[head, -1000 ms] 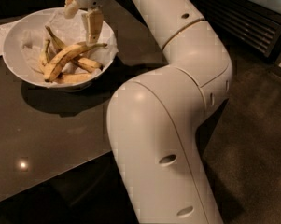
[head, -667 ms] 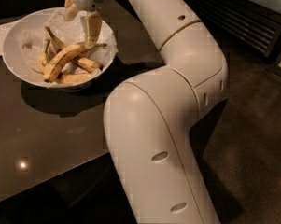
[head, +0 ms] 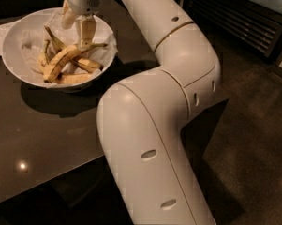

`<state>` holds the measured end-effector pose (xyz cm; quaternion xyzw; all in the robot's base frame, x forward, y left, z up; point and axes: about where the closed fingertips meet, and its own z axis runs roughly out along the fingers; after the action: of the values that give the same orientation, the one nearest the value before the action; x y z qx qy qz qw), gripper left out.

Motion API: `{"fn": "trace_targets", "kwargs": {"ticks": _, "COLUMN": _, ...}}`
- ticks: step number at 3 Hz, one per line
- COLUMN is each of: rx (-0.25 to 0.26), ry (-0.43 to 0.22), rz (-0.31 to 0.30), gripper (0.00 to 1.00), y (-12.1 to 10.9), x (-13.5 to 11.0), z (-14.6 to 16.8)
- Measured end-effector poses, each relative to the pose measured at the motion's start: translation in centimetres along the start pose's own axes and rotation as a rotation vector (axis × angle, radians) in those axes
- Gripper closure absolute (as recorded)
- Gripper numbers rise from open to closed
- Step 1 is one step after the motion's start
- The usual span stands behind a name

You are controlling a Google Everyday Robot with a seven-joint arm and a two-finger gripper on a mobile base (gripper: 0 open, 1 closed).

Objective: Pick banana from white bowl

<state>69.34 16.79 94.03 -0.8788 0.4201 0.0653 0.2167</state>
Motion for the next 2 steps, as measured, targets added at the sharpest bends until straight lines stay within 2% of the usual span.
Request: {"fn": "trace_targets", "kwargs": {"ticks": 2, "rx": -0.027, "ry": -0.025, "rz": 0.057, "gripper": 0.4, "y": -0.03, "x": -1.05, "z": 1.05}}
